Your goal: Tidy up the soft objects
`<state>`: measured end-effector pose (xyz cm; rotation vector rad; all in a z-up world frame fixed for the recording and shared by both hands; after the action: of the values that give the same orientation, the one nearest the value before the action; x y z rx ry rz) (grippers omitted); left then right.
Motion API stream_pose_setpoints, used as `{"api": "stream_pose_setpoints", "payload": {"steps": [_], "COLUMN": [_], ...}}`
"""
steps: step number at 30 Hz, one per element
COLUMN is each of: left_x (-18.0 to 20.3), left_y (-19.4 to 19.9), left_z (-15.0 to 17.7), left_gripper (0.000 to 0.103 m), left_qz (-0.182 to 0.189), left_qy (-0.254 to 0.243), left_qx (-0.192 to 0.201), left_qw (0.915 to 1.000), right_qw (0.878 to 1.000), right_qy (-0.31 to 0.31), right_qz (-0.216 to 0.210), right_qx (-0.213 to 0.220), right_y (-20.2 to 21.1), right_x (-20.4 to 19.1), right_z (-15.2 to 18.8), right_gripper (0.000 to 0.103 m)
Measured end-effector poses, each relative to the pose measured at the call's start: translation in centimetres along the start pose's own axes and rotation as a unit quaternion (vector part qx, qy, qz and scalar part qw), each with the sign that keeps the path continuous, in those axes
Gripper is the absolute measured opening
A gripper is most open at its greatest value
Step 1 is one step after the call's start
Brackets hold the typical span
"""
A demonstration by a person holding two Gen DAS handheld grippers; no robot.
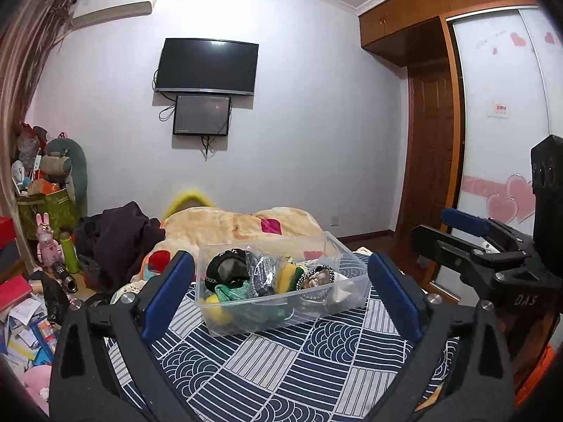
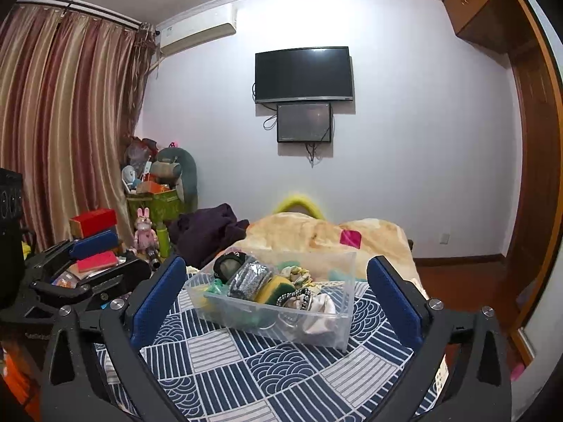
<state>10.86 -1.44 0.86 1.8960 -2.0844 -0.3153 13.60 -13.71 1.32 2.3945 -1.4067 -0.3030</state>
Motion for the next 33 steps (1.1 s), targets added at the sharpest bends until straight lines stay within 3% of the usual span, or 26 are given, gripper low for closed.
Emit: {"api": "stream_pose_setpoints", "payload": {"steps": [12,33], "left_x": [-0.5,-0.8], "left_y": [-1.0,-1.4], "left_z": [1.1,1.5], "left_gripper": [0.101,0.101], "left_qz": [0.001,-0.002], "left_qy": [0.002,0.003], "left_qx": [-0.009,-0.010], "left_qw": [1.0000,0.9999], "right_qw": [1.000,1.000], "right_qy": [-0.005,-0.012], "right_qz": [0.008,0.002], "right_qx": [-0.007,-0.001], "right_y": [0.2,1.0], "right_x": [0.6,1.1], "right_z": [1.9,1.7], "right_gripper": [0.103,0.103]}}
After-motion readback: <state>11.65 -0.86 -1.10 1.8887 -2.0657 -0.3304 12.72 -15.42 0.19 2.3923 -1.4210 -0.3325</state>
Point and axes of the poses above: each gripper's, at about its wrist camera, not at the fingertips, and y roughly against the way its jaws point, x to its right, z to its underside, the point moved 9 cm from there along -y, roughly the way its jaws point, and after that the axes turned 10 degrees about -x, right-handed, at the moved point
